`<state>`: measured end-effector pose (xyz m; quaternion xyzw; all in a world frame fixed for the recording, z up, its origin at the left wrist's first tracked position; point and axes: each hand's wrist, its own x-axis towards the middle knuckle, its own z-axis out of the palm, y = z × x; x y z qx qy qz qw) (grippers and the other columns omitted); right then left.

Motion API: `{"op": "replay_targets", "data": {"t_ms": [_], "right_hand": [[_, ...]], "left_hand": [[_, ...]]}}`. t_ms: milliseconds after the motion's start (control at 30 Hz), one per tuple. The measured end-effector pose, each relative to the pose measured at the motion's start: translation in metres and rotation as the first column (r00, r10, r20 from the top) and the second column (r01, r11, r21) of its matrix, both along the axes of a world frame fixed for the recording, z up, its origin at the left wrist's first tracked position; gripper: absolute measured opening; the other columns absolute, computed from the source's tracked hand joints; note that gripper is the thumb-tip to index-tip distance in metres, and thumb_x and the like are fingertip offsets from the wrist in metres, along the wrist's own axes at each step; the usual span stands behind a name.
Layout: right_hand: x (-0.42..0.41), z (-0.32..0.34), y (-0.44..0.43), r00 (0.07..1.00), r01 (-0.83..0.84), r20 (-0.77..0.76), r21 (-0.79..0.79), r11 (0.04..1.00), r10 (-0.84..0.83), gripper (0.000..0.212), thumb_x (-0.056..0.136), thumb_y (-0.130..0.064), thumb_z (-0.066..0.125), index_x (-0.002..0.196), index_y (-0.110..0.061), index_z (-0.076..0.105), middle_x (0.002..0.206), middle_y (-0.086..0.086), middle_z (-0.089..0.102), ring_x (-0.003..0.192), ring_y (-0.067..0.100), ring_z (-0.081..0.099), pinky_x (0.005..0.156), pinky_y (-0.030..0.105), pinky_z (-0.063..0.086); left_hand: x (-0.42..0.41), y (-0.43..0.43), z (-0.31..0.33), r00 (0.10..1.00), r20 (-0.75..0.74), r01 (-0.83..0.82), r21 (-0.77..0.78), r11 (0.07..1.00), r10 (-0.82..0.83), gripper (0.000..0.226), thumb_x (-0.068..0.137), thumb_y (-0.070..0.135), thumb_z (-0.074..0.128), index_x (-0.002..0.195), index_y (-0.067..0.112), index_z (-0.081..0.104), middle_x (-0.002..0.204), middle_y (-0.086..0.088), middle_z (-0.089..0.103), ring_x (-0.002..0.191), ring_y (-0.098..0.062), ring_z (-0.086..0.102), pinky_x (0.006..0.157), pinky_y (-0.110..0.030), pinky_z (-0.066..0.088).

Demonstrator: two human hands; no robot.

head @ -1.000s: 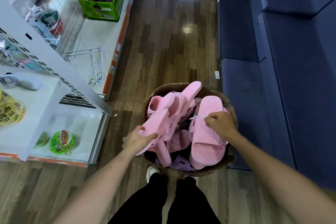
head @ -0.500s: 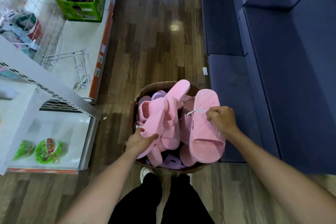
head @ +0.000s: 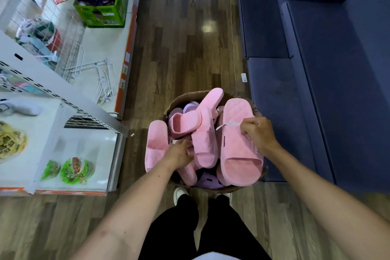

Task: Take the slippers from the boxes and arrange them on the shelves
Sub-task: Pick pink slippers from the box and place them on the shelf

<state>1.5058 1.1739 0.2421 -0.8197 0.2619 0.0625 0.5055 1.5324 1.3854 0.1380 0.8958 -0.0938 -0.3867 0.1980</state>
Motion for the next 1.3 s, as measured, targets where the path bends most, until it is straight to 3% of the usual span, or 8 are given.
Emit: {"op": "replay_targets", "data": {"t_ms": [233,367,533,633,800,1000,1167,1300], "right_hand": [[-0.012,0.017,0.004,0.993,-0.087,0.087,0.061,0.994,0.082,0.045,0.083,0.007,0.052,0.043,-0.013,0.053,0.051,0.004,0.052,0.062,0.015,0.048,0.058,0.014,0.042],[-0.016,0.033,-0.002,0.989,-0.100,0.118,0.133,0.986,0.084,0.038,0.067,-0.012,0.049,0.030,-0.023,0.053,0.037,-0.011,0.048,0.056,0.010,0.048,0.056,0.016,0.040],[-0.023,0.058,-0.009,0.973,-0.201,0.138,0.118,0.972,0.185,0.035,0.060,-0.013,0.046,0.029,-0.027,0.055,0.037,-0.016,0.049,0.051,-0.003,0.052,0.058,0.019,0.040],[-0.026,0.069,-0.016,0.974,-0.189,0.157,0.150,0.970,0.166,0.035,0.058,-0.011,0.045,0.026,-0.023,0.051,0.034,-0.013,0.045,0.046,-0.004,0.050,0.051,0.007,0.039],[-0.034,0.074,-0.033,0.979,-0.171,0.124,0.084,0.982,0.160,0.031,0.055,-0.011,0.045,0.025,-0.020,0.048,0.029,-0.010,0.036,0.038,0.002,0.041,0.047,0.011,0.034],[-0.035,0.077,-0.044,0.986,-0.150,0.070,-0.027,0.988,0.152,0.046,0.071,-0.001,0.053,0.029,-0.020,0.049,0.032,-0.010,0.039,0.040,0.002,0.042,0.047,0.011,0.031],[-0.023,0.080,-0.043,0.970,-0.240,-0.083,-0.196,0.951,0.228,0.021,0.084,-0.014,0.055,0.067,-0.012,0.067,0.069,-0.003,0.059,0.082,0.016,0.053,0.094,0.038,0.037],[-0.018,0.095,-0.035,0.951,-0.309,-0.072,-0.174,0.935,0.301,0.023,0.085,-0.015,0.054,0.065,-0.024,0.059,0.064,-0.016,0.057,0.072,0.015,0.051,0.063,0.024,0.040]], "left_hand": [[0.002,-0.005,0.011,1.000,-0.005,-0.008,-0.010,1.000,0.008,0.064,0.082,0.032,0.063,0.139,0.021,0.035,0.140,-0.009,0.042,0.124,-0.035,0.042,0.104,-0.040,0.037],[0.001,-0.008,0.011,0.999,0.006,-0.039,-0.074,0.996,0.039,0.078,0.076,0.033,0.070,0.141,0.025,0.029,0.143,-0.006,0.040,0.127,-0.033,0.040,0.103,-0.043,0.039],[0.003,-0.025,0.016,0.996,-0.054,0.067,-0.115,0.991,-0.074,0.090,0.075,0.041,0.072,0.146,0.031,0.017,0.148,-0.002,0.034,0.138,-0.031,0.017,0.109,-0.044,0.026],[-0.003,-0.045,0.018,0.958,-0.009,0.286,-0.023,0.958,-0.287,0.076,0.078,0.046,0.067,0.142,0.031,0.029,0.152,0.002,0.026,0.139,-0.032,0.015,0.111,-0.042,0.018],[-0.006,-0.063,0.030,0.829,0.065,0.538,0.183,0.823,-0.556,0.038,0.089,0.041,0.054,0.124,0.025,0.057,0.146,0.001,0.035,0.137,-0.032,0.015,0.110,-0.044,0.022],[-0.001,-0.057,0.055,0.893,0.242,0.365,0.100,0.926,-0.378,0.038,0.093,0.039,0.047,0.125,0.019,0.054,0.130,-0.006,0.054,0.123,-0.031,0.038,0.100,-0.038,0.034],[0.020,-0.056,0.105,0.934,0.345,0.148,-0.151,0.977,-0.088,0.029,0.092,0.033,0.053,0.102,0.007,0.061,0.091,-0.016,0.056,0.100,-0.031,0.050,0.073,-0.034,0.040],[0.047,-0.057,0.153,0.893,0.449,0.155,-0.266,0.951,-0.020,0.026,0.092,0.023,0.052,0.105,0.001,0.057,0.096,-0.020,0.064,0.091,-0.037,0.058,0.070,-0.035,0.042]]}}
